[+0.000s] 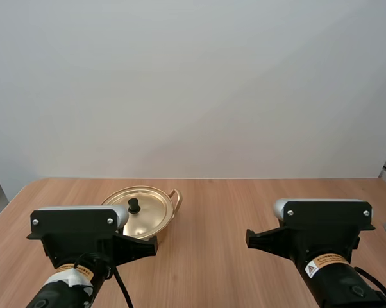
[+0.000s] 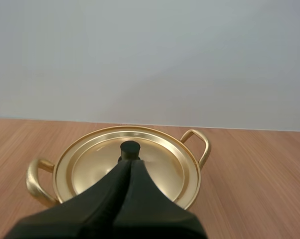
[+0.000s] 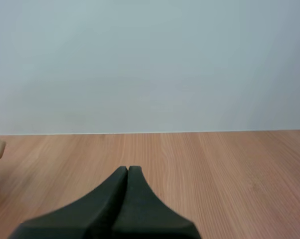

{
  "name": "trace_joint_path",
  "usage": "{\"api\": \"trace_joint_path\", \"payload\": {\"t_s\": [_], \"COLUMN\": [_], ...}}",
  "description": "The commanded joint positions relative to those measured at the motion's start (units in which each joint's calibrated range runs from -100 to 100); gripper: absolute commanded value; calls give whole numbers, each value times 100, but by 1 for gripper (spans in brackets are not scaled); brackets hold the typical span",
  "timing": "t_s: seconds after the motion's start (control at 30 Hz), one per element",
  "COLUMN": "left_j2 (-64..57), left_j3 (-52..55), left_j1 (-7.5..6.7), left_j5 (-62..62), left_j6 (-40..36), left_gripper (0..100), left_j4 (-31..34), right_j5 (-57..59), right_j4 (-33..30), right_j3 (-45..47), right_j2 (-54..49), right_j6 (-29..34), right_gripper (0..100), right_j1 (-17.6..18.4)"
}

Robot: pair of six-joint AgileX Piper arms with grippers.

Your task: Open the pot, put the car inside, and close it

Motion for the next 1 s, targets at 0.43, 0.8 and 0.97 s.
{"api": "trace_joint_path", "payload": {"t_s": [0.43, 0.8, 0.97], "left_j2": [0, 0, 0], "left_j3": [0, 0, 0], "left_j1": [-1, -1, -1], "left_j5": [7, 7, 7], "left_j6": [2, 2, 2], "left_gripper": [0, 0, 0], "left_j4": [-2, -2, -2], "right_j5": [-183, -202, -202], "right_j4": [1, 1, 1], "right_j3": [0, 0, 0], "right_j2": [-20, -20, -20], "right_j6": [-4, -4, -4], "right_gripper": [0, 0, 0], "right_j1": [-4, -4, -4]}}
